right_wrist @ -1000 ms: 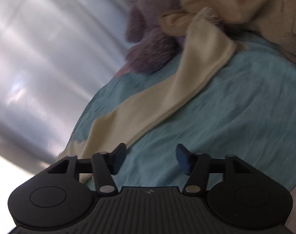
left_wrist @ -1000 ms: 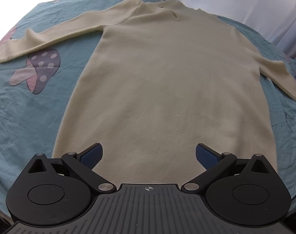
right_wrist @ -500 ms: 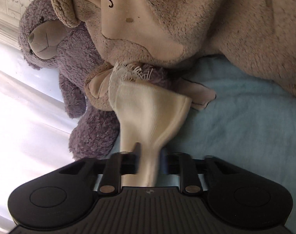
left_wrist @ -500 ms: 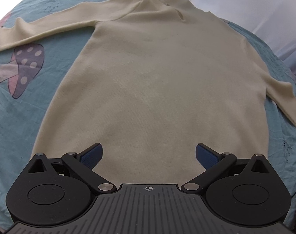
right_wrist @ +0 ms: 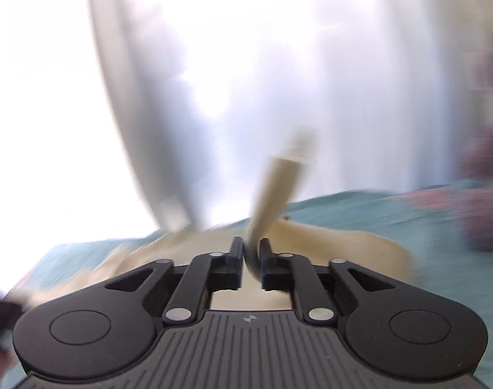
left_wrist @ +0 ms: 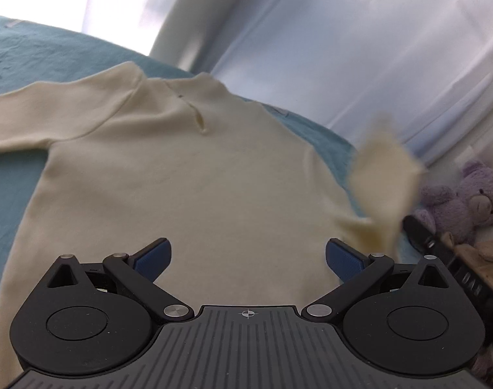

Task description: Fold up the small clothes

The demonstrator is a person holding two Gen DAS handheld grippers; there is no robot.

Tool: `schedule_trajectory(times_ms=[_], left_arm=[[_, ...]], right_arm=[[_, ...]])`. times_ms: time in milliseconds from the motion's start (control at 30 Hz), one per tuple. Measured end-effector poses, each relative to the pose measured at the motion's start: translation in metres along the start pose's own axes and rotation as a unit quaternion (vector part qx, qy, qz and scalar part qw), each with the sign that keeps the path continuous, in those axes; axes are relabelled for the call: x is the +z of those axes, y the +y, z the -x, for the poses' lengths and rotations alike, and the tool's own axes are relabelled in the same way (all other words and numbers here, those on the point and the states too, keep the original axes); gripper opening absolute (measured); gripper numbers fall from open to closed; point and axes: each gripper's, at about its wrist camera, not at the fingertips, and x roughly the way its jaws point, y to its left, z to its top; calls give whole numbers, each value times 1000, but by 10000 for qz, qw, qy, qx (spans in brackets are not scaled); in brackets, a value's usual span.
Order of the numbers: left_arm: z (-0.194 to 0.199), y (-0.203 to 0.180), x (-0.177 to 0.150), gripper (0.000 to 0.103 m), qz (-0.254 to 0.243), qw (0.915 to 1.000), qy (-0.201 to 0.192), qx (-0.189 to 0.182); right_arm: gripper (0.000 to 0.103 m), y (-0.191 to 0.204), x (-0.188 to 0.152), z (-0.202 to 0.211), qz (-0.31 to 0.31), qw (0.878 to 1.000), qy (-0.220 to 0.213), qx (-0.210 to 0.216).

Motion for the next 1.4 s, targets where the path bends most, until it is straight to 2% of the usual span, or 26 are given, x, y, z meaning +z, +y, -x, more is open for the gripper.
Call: schedule_trajectory(times_ms=[33, 67, 167, 267, 367, 433, 533, 567, 633, 700, 767, 900, 1067, 1200, 1333, 1400], left_arm=[[-7, 1, 4, 103, -59, 9999, 67, -89], [-15, 3, 7, 103, -82, 9998, 150, -123], [-38, 15, 12, 103, -40, 9983, 479, -320], [-61, 32, 19, 101, 332, 9955, 732, -511], [-82, 40, 25, 89, 571, 9917, 925, -685], [-96, 38, 28, 82, 549, 9902, 1052, -743], [-107, 31, 34, 73, 417, 9905, 1043, -796], [-110, 29, 36, 64, 414, 9901, 1100, -761], [-113, 24, 38, 58, 402, 9892, 1147, -825], [-121, 17, 38, 46, 265, 9878, 1284, -840], [-130, 13, 36, 11, 150, 9870, 1440, -704], [-125, 7, 38, 8, -52, 9903, 1247, -610], [-80, 8, 60, 8, -186, 9963, 544, -643], [-56, 25, 75, 8, -455, 9988, 175, -36], [-52, 55, 82, 8, -448, 9963, 72, 725], [-55, 69, 82, 9, -400, 9956, 125, 837]], right_arm=[[32, 15, -9, -9, 75, 9994, 207, 253], [34, 25, -18, -16, 70, 9987, 342, 364], [34, 29, -40, -25, -258, 9965, 725, 317], [35, 16, -53, -21, -684, 9926, 943, 332], [36, 5, -50, -26, -810, 9905, 1086, 244], [36, -3, -50, -21, -995, 9883, 1123, 275], [37, -9, -50, -24, -1150, 9862, 1147, 324], [37, -9, -50, -27, -1177, 9856, 1158, 361], [37, -10, -52, -28, -1207, 9844, 1220, 397], [37, -12, -53, -30, -1230, 9839, 1241, 373], [37, -16, -54, -32, -1344, 9821, 1270, 352], [37, -20, -53, -35, -1450, 9803, 1302, 333], [38, -30, -51, -43, -1579, 9781, 1342, 174], [41, -45, -47, -47, -1832, 9747, 1284, 27], [43, -53, -47, -53, -2003, 9711, 1292, -85], [43, -58, -47, -57, -2159, 9673, 1332, -76]])
